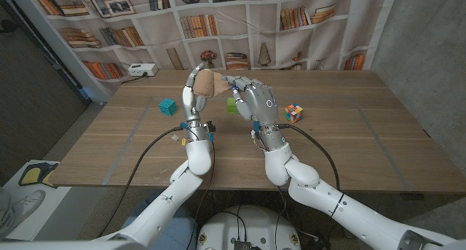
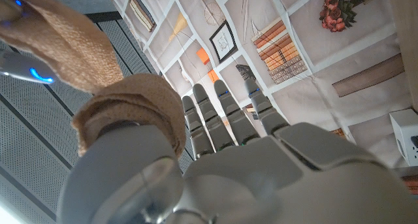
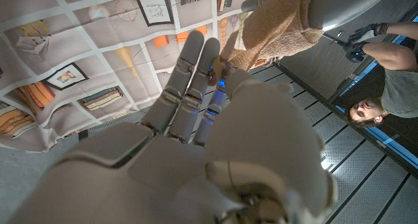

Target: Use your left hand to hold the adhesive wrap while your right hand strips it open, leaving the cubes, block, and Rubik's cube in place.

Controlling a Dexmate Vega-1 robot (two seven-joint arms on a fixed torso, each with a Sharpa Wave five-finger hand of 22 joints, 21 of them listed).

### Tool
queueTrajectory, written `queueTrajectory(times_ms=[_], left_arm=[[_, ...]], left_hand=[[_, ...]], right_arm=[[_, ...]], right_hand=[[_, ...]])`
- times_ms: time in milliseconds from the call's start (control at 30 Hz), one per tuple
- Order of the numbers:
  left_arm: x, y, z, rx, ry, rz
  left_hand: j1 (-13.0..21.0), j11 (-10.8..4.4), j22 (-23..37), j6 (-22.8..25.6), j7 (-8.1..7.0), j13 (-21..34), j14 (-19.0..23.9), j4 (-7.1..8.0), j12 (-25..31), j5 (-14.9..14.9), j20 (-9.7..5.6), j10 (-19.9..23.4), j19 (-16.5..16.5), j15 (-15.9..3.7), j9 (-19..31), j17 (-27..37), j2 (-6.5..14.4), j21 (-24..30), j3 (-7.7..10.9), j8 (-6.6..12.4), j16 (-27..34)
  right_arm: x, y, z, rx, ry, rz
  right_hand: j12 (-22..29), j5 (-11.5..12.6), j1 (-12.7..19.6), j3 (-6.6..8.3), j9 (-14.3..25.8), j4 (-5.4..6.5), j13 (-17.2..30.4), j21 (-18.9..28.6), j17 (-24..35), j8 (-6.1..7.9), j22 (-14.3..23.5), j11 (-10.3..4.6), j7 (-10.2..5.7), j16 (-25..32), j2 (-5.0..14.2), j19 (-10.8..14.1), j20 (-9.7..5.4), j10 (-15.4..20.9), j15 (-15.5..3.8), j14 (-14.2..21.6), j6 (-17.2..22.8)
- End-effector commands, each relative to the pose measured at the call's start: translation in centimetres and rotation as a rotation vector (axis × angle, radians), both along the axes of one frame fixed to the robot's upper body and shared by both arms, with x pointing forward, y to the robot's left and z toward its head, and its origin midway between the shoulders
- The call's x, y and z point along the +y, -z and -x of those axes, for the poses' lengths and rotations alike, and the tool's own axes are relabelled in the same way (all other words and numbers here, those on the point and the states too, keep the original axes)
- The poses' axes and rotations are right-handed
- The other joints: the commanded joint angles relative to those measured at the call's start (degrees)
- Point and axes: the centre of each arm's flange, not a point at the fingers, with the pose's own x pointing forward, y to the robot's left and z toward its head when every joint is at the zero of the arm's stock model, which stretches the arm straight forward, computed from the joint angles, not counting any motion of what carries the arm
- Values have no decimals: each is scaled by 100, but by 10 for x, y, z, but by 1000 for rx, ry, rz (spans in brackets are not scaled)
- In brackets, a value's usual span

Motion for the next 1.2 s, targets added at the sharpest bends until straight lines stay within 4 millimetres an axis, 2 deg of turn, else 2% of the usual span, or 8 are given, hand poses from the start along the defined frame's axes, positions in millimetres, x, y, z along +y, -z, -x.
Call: queueTrajectory(times_ms=[33, 333, 1200], left_arm=[[4, 4, 1, -6, 0, 63], [15, 1, 5, -19, -19, 82], [25, -6, 11, -49, -52, 93]], left_hand=[[-13, -4, 4, 78, -15, 19, -72, 62, 23, 42, -11, 17, -2, -66, 29, 19, 89, -20, 8, 16, -28], [-78, 1, 5, 42, -13, 14, -56, 116, 37, 58, -26, 46, -9, -75, 28, 25, 98, -24, -33, -13, -21], [-171, -2, 5, 3, -22, 4, -27, 153, 44, 74, -52, 57, -16, -81, 24, 25, 28, -33, -126, -53, -16]], right_arm=[[-7, 0, -5, 42, 2, -41], [-19, 1, -15, 77, 23, -75], [-64, -2, -26, 103, 91, -168]], right_hand=[[15, -10, 55, 21, 9, -45, -6, 70, 23, -17, 3, 4, 23, -36, -26, -31, -653, 58, -717, 85, -8], [21, -2, 66, 26, 7, -45, 6, 160, 53, -28, -30, 3, 29, -82, -42, -67, -652, 41, -716, 112, -37], [69, 24, 81, 59, -2, -40, 87, 380, 105, -5, -150, 11, 94, -201, -59, -142, -652, 55, -716, 208, -17]])
